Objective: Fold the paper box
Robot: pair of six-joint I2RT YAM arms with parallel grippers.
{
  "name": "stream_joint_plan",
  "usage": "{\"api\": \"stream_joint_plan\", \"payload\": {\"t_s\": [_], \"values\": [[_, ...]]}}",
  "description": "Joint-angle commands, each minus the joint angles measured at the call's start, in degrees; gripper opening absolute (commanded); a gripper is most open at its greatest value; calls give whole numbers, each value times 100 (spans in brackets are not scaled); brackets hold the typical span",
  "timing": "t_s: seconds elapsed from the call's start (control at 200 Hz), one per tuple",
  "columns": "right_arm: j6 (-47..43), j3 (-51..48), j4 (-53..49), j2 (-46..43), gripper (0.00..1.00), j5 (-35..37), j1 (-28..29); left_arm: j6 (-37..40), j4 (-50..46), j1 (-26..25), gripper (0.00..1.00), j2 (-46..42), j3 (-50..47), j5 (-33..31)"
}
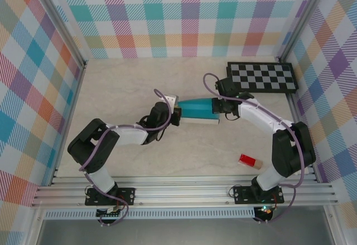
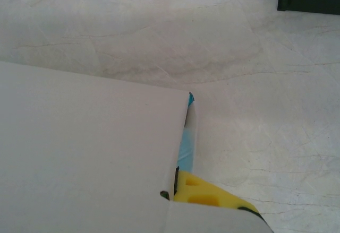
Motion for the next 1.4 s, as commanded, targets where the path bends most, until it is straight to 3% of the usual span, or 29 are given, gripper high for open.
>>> {"api": "stream_joint_plan", "payload": {"t_s": [0.0, 0.325, 0.445, 0.49, 0.54, 0.63, 0.705, 0.765, 0.86, 0.925, 0.97, 1.02, 1.175, 1.305, 1.395], "values": [[145, -176, 546, -228, 0, -350, 260, -16, 691, -427, 0, -80, -232, 361], [406, -1166, 572, -645, 0, -108, 529, 278, 572, -497, 0, -505, -1010, 116], [343, -1310, 505, -818, 0, 245, 556, 337, -481, -348, 0, -1326, -829, -152], [240, -1272, 450, -862, 0, 408, 560, 273, -1060, -121, 5, -1728, -627, -64], [99, -1176, 396, -870, 0, 555, 556, 244, -1532, 177, 18, -2167, -454, 79], [-234, -862, 207, -799, 0, 763, 557, 607, -2473, 626, 37, -2828, -154, 460], [-582, -547, 49, -690, 0, 846, 557, 1051, -3283, 1027, 43, -2892, 207, 1021], [-911, -261, -142, -556, 0, 820, 546, 1201, -3580, 1465, 46, -2700, 417, 1884], [-1258, 265, -565, -326, 0, 585, 462, 1625, -3492, 1791, 53, -2254, 549, 3163], [-1296, 642, -927, -159, 0, 305, 338, 1826, -2430, 1849, 56, -2180, 122, 3791], [-1277, 836, -1077, -83, 0, 313, 295, 1715, -1492, 1850, 59, -2193, -269, 3787], [-1259, 919, -1117, -70, 0, 369, 284, 1537, -1070, 1841, 61, -2120, -413, 3661], [-1234, 809, -894, -186, 0, 510, 283, 1846, -1330, 1523, 66, -2065, -239, 3075], [-1267, 808, -857, -126, 0, 513, 274, 1641, -1703, 1659, 59, -2202, -5, 2106], [-1246, 761, -797, -110, 0, 548, 275, 1433, -2025, 1753, 58, -1955, 340, 2580]]}}
